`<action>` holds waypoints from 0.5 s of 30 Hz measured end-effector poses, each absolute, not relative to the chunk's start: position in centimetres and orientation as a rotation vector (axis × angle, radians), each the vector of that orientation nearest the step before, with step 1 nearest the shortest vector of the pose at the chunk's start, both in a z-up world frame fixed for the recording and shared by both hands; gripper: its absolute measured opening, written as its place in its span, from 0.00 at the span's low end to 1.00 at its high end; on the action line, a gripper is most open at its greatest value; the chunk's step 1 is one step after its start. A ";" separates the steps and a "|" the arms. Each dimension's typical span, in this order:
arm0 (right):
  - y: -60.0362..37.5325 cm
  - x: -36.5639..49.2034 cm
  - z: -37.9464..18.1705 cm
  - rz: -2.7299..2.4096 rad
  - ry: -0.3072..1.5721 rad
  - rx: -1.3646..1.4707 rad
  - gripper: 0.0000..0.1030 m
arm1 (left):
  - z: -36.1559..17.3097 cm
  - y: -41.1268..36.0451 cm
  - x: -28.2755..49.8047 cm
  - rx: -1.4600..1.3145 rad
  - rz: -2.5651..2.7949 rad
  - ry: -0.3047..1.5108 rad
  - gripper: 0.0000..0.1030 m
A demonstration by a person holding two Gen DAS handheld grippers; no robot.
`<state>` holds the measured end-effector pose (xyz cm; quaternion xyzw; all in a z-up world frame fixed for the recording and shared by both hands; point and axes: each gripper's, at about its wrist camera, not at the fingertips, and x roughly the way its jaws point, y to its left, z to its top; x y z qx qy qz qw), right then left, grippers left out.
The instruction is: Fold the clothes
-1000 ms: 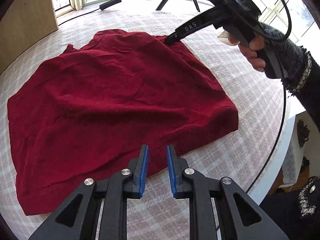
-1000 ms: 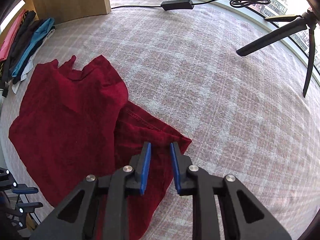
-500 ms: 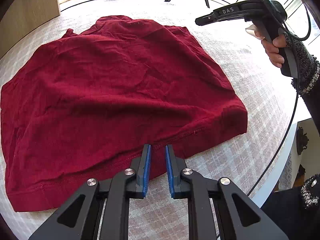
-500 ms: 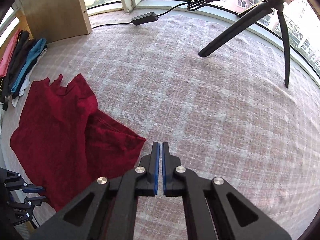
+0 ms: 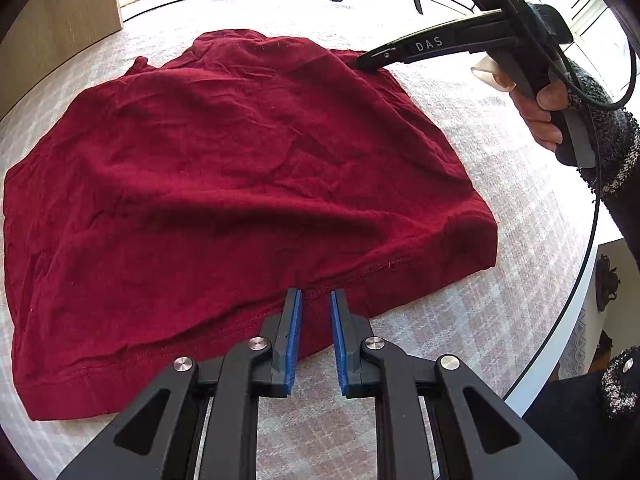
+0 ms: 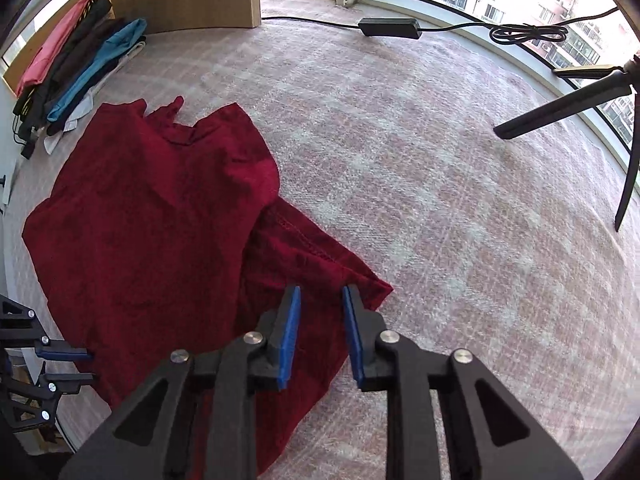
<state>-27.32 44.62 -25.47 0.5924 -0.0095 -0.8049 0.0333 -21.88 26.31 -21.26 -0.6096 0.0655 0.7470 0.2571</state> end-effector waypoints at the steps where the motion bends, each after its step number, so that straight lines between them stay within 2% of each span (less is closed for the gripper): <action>1: 45.2 -27.3 -25.3 -2.474 -0.071 1.822 0.02 | -21.2 26.3 -21.9 -1.653 2.025 0.178 0.14; 4: 46.6 -26.9 -24.6 -2.512 -0.103 1.821 0.02 | -21.2 26.2 -21.8 -1.649 2.021 0.183 0.14; 9: 50.2 -26.2 -24.4 -2.571 -0.276 1.866 0.02 | -21.0 26.0 -21.7 -1.642 2.017 0.195 0.14; 11: 51.7 -25.6 -24.9 -2.558 -0.402 1.896 0.02 | -21.0 26.0 -21.7 -1.641 2.015 0.201 0.14; 15: 53.0 -24.7 -24.7 -2.605 -0.475 1.936 0.02 | -20.9 26.2 -21.7 -1.645 2.011 0.214 0.14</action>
